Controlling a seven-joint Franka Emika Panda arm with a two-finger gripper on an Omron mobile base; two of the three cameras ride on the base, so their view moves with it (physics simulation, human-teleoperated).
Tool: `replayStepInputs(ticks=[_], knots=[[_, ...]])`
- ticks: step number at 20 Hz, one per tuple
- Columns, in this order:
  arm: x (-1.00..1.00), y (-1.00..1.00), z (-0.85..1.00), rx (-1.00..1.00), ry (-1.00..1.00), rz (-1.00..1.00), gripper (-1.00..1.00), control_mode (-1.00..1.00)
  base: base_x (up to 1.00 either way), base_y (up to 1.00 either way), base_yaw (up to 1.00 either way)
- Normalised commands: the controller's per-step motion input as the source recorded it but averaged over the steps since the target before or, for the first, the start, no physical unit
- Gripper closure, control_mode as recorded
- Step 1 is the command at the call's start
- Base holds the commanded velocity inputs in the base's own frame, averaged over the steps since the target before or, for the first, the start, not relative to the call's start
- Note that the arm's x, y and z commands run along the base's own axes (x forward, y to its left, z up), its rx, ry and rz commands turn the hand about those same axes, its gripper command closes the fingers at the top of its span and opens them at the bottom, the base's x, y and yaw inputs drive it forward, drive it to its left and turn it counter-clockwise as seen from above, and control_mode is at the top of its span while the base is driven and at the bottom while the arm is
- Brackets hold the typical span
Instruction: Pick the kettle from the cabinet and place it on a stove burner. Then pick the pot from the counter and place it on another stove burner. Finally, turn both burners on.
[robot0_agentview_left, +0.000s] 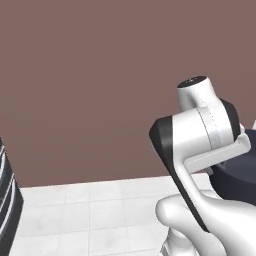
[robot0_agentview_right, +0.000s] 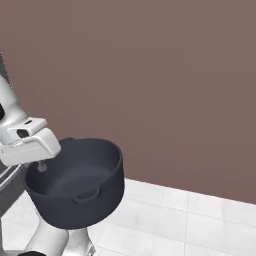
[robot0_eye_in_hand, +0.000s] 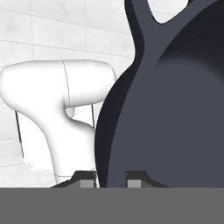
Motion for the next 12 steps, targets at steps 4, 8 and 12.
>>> replayStepInputs(ticks=[4,8,12], knots=[[0.00,0.00,0.00,0.00,0.00,0.00,1.00,1.00,0.36,-0.33,-0.32],[0.00,0.00,0.00,0.00,0.00,0.00,1.00,1.00,0.33,-0.35,-0.33],[0.00,0.00,0.00,0.00,0.00,0.00,1.00,1.00,0.35,-0.35,-0.34]])
